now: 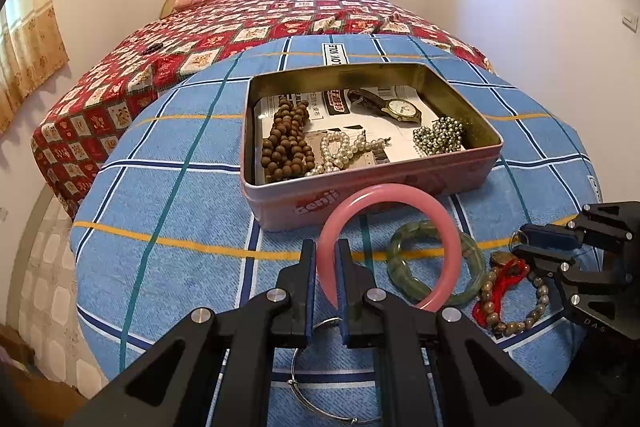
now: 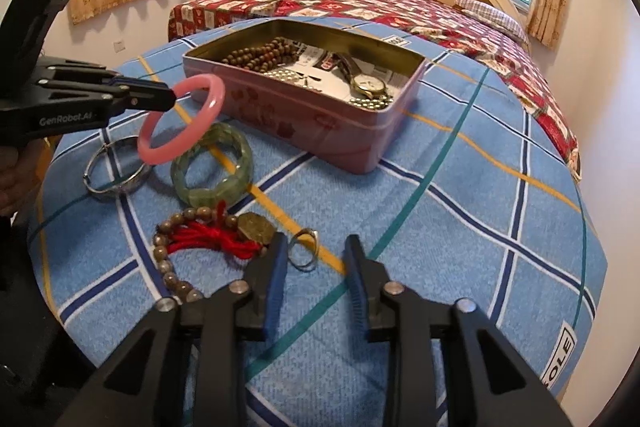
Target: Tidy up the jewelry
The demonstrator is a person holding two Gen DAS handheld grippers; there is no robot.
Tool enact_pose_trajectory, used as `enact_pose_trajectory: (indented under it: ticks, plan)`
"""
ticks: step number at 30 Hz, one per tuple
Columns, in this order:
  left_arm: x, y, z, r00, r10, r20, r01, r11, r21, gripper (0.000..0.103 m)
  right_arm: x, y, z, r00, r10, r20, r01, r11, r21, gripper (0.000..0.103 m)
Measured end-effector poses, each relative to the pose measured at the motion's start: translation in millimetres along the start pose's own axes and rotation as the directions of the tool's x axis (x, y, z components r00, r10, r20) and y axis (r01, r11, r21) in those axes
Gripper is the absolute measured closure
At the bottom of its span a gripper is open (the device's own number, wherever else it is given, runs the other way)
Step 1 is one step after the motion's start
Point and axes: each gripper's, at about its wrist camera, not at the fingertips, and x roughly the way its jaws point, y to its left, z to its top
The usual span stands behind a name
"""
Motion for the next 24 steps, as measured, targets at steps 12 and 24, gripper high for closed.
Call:
enact_pose_trajectory:
  ticks: [12, 24]
  plan:
    - [-8.4, 7.1, 6.2, 1.000, 0.011, 0.020, -0.010, 1.000, -0.017, 0.095, -2.9, -8.9, 3.4, 1.000, -0.007, 0.018, 0.007, 1.000, 0.028, 0.099]
    - [-4.9, 4.9, 7.7, 1.000, 0.001, 0.013, -0.001, 1.000, -0.018, 0.095, 4.6, -18.0, 15.4, 0.998, -0.051, 0.025, 0.050, 0.997, 0.054, 0.064]
